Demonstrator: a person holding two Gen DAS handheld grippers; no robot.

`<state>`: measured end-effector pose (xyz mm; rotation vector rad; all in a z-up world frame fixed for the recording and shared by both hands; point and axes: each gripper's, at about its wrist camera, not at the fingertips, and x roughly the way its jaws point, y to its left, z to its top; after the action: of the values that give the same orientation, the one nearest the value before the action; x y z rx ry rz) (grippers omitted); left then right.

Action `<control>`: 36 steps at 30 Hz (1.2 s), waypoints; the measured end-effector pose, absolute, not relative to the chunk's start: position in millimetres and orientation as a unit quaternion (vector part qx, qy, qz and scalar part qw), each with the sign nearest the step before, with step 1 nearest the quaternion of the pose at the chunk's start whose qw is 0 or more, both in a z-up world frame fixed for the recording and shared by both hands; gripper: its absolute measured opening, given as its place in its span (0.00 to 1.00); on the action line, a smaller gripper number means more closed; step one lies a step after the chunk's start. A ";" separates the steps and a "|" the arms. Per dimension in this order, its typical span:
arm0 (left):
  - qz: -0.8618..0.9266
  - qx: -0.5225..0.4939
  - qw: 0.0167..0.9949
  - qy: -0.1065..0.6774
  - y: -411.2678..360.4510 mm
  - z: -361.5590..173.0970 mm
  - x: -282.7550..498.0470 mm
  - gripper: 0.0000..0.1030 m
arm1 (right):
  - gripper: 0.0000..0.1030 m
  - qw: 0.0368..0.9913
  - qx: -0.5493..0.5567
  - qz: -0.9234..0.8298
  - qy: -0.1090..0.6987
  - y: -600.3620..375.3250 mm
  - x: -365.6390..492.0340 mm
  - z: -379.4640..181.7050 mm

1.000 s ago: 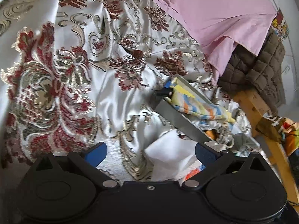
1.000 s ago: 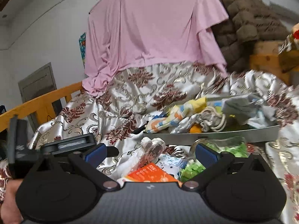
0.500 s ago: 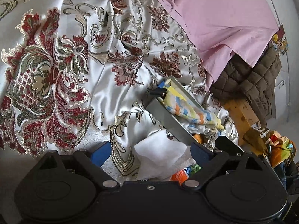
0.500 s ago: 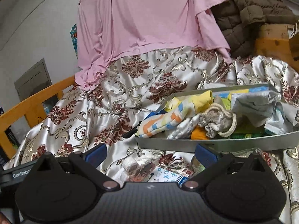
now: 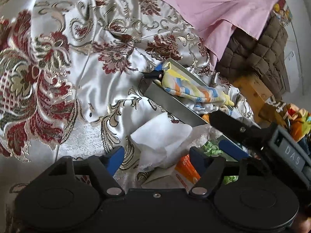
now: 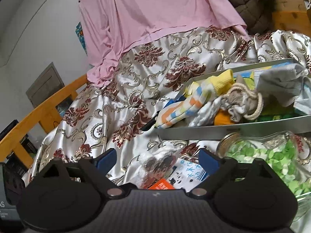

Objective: Organize soft objects
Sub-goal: 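Reach the left gripper toward the white tissue while the right gripper reaches the white foam, then grasp the white tissue with the left gripper while the right gripper grasps the white foam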

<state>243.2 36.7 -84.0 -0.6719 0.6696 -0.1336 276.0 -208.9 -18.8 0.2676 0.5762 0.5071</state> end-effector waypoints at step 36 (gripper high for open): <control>-0.069 -0.386 0.858 0.331 47.1 -94.6 250.7 0.57 | 0.28 0.919 0.132 0.218 0.301 -208.7 277.8 -33.6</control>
<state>250.7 47.1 -94.6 -0.8113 0.6942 -0.1444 277.8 -208.7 -33.6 0.2707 0.6179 0.4487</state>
